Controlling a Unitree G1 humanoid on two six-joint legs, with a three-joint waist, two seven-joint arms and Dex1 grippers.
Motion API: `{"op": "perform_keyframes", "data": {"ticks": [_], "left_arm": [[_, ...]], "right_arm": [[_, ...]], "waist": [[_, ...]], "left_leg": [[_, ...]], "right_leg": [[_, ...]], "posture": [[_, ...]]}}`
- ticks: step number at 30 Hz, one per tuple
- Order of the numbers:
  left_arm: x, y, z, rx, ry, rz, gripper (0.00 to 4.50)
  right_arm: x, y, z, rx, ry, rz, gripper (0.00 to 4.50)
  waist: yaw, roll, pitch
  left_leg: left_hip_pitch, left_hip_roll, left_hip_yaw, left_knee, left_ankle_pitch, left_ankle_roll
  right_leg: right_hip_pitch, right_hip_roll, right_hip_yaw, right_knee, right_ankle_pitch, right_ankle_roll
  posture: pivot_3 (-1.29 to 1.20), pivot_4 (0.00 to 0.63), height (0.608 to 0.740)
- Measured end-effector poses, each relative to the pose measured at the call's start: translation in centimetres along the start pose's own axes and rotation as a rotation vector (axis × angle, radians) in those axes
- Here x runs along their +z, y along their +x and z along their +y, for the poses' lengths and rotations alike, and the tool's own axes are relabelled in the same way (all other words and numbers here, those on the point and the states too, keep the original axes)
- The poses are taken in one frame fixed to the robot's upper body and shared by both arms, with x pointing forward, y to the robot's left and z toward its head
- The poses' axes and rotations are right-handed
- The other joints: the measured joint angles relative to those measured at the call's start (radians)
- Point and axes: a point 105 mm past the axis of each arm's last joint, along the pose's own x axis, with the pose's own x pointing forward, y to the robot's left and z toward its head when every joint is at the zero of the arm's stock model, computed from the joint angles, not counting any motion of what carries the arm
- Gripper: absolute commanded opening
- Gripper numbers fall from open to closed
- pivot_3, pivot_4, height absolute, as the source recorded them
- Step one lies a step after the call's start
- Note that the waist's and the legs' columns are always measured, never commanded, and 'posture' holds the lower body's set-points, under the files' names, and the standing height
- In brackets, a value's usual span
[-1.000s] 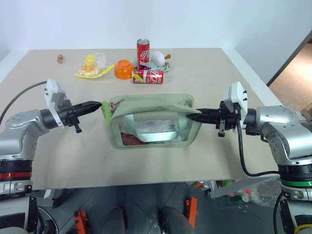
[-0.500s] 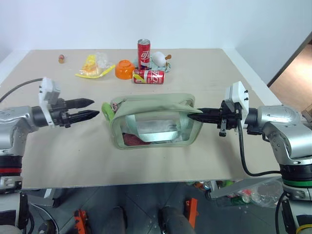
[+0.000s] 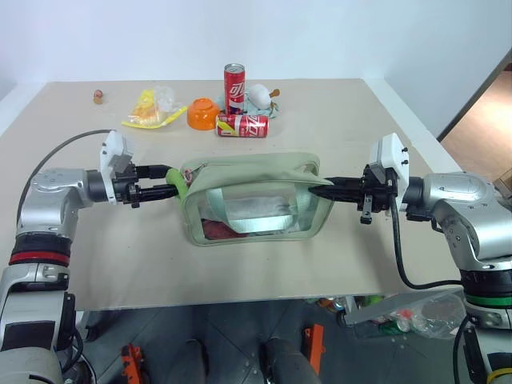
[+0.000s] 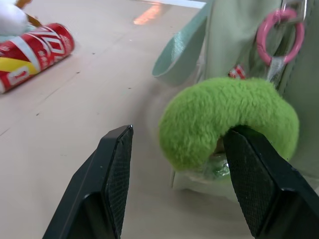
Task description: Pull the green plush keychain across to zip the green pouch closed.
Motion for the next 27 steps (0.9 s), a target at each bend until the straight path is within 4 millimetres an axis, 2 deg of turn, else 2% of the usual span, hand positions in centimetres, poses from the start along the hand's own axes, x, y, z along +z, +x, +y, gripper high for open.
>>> {"op": "perform_keyframes", "data": {"ticks": [1,4,6,13,19,22,27], "left_arm": [[0.0,0.0,0.0,-0.001,0.000,-0.001,1.55],[0.2,0.0,0.0,-0.003,0.008,-0.006,0.34],[0.5,0.0,-0.1,-0.004,0.013,-0.010,0.06],[5.4,-1.1,-1.0,0.000,0.136,-0.083,0.06],[8.8,-0.3,-2.2,-0.006,0.208,-0.129,0.06],[10.1,1.5,-3.0,-0.037,0.255,-0.167,0.06],[9.7,6.0,-4.2,-0.133,0.269,-0.181,0.06]], "right_arm": [[0.0,0.0,0.0,0.000,0.000,0.000,0.00],[-0.1,-0.1,0.0,-0.002,0.001,0.004,0.00],[-0.1,-0.1,0.0,-0.003,0.001,0.005,0.00],[-0.2,-0.1,0.0,-0.001,0.003,0.007,0.00],[-0.2,-0.2,0.0,-0.001,0.003,0.009,0.00],[-0.3,-0.3,-0.2,-0.003,0.006,0.010,0.00],[-0.3,-0.2,-0.2,0.006,0.004,0.010,0.00]], "waist": [[0.000,0.000,0.000],[0.000,0.000,0.000],[0.000,0.000,0.000],[0.000,0.000,0.000],[0.000,0.000,0.000],[0.001,0.000,0.000],[0.003,0.000,0.000]], "left_leg": [[0.000,0.000,0.000,0.000,0.000,0.000],[0.000,0.000,0.000,0.000,0.000,0.000],[0.000,0.000,0.000,0.000,0.000,0.000],[0.000,0.000,0.000,0.000,0.000,0.000],[0.000,0.000,-0.001,0.002,0.000,0.000],[0.001,0.000,-0.001,0.003,0.000,0.000],[0.001,0.000,-0.001,0.005,0.000,0.000]], "right_leg": [[0.000,0.000,0.000,0.000,0.000,0.000],[0.000,0.000,0.000,0.000,0.000,0.000],[0.000,0.000,0.000,0.000,0.000,0.000],[0.000,0.000,0.000,0.000,0.000,0.000],[0.001,0.000,0.000,0.000,0.000,0.001],[0.003,0.000,-0.001,0.000,0.000,0.002],[0.003,0.000,0.000,0.000,0.001,0.003]], "posture": [[0.00,0.150,0.740],[0.00,0.150,0.740],[0.00,0.150,0.740],[0.00,0.150,0.740],[0.00,0.150,0.740],[0.00,0.150,0.740],[0.00,0.150,0.740]]}}
